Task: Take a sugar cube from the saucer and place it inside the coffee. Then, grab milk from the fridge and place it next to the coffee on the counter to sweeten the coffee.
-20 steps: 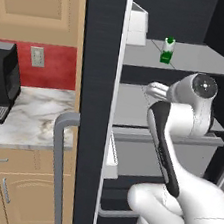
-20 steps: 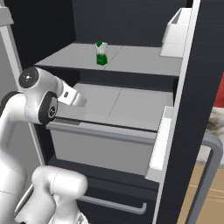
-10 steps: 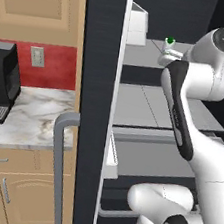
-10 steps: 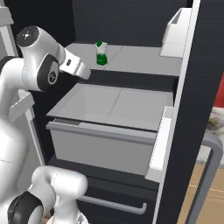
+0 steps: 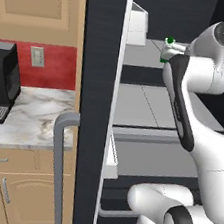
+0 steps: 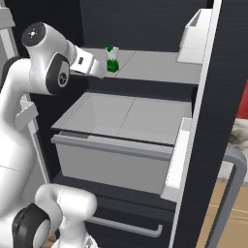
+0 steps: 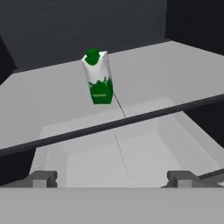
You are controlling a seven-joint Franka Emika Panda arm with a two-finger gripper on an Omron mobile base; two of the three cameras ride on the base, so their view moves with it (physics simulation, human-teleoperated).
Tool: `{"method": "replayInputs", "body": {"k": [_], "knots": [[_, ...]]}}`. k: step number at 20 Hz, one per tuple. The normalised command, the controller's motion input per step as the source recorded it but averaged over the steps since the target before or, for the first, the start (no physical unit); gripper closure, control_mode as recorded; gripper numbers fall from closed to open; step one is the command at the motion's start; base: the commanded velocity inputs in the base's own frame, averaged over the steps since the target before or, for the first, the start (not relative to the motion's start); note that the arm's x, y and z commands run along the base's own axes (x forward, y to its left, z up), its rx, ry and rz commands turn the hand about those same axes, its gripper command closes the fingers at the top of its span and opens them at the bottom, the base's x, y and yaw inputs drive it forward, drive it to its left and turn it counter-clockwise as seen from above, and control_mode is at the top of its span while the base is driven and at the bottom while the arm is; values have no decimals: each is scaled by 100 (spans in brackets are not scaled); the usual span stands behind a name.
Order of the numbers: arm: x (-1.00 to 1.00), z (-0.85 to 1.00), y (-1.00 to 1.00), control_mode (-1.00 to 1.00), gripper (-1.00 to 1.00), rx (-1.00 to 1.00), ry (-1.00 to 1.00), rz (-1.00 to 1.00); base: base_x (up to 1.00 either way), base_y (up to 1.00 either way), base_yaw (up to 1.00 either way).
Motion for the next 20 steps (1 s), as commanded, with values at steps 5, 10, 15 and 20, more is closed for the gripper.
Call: {"method": "replayInputs", "body": {"k": [5, 10, 15, 20], "knots": [[63, 0, -14, -100, -100, 0, 0, -1, 0, 0, 0], [44, 0, 0, -100, -100, 0, 0, 0, 0, 0, 0], [41, 0, 0, -100, -100, 0, 0, 0, 0, 0, 0], [42, 0, 0, -100, -100, 0, 0, 0, 0, 0, 0]]}}
